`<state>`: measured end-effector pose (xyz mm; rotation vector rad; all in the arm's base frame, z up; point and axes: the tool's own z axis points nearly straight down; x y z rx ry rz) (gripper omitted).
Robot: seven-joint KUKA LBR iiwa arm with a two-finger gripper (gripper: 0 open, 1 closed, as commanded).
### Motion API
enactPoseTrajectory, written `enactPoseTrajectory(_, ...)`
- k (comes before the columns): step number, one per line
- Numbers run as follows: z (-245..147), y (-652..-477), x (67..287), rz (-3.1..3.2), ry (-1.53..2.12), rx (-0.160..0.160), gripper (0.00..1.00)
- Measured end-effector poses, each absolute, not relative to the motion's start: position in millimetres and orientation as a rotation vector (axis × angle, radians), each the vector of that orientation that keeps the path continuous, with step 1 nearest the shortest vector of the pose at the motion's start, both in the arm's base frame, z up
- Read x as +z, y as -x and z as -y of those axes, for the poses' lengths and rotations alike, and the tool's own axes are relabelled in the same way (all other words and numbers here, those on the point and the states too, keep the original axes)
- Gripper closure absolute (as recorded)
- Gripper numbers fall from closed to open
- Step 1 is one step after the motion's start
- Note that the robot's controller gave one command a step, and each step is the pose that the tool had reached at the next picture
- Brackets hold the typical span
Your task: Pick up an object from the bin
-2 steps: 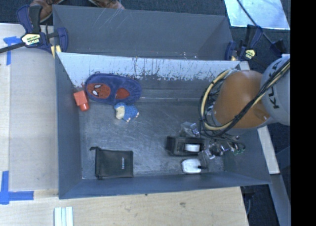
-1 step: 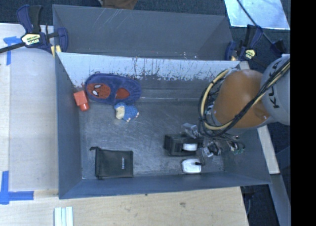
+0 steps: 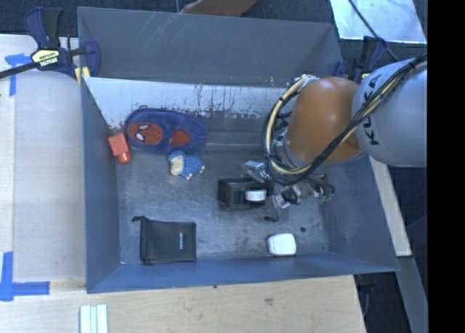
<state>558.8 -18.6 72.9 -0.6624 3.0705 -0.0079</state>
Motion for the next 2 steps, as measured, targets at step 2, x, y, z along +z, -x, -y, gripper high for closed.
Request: enactPoseTrajectory(2,-36,-601.1,213,-3.016,0.859,-0.003,1.0)
